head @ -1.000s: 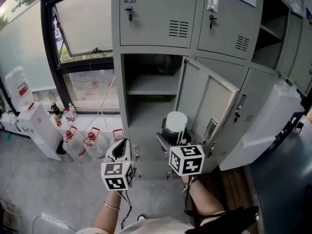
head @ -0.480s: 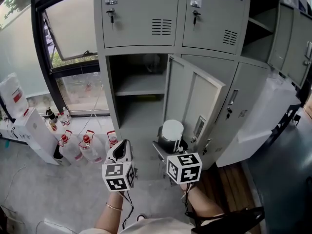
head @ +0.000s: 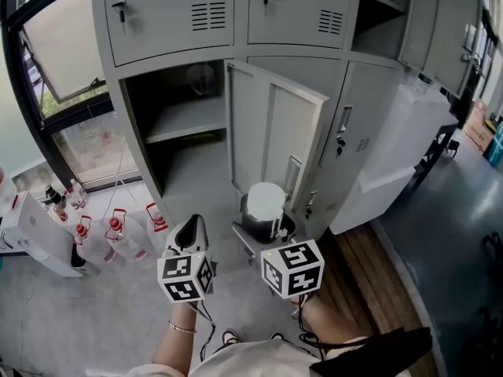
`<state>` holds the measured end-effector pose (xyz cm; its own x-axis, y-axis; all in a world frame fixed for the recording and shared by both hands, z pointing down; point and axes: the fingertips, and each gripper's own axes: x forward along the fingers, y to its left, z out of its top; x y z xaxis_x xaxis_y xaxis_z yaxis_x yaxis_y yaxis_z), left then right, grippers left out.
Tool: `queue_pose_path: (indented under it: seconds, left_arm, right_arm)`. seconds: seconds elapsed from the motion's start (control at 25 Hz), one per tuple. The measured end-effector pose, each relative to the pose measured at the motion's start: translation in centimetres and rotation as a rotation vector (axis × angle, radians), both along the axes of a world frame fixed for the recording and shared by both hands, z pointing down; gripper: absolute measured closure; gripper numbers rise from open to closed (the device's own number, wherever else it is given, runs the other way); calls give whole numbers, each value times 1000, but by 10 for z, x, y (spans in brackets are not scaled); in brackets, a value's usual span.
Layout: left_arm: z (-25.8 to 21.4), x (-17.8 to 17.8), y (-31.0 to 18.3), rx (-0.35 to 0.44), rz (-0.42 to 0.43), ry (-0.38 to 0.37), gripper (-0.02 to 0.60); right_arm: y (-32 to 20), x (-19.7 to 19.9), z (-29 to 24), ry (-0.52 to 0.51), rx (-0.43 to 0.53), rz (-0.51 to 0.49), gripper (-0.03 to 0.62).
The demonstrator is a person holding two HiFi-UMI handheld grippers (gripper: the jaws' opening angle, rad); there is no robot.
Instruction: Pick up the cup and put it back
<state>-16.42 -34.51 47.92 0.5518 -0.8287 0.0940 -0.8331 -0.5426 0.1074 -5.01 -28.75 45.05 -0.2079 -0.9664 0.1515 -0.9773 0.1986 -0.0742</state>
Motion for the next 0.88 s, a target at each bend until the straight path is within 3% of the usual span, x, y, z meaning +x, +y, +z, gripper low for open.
queue_pose_path:
  seconds: [0.4,0.88]
  left_arm:
    - [1,90,30,7,255,-3,569]
    - [-27,205,108,58,520,32,569]
  right_arm:
    - [55,57,-5,15,16,205,184]
    - [134,174,-7,-11,24,497,183]
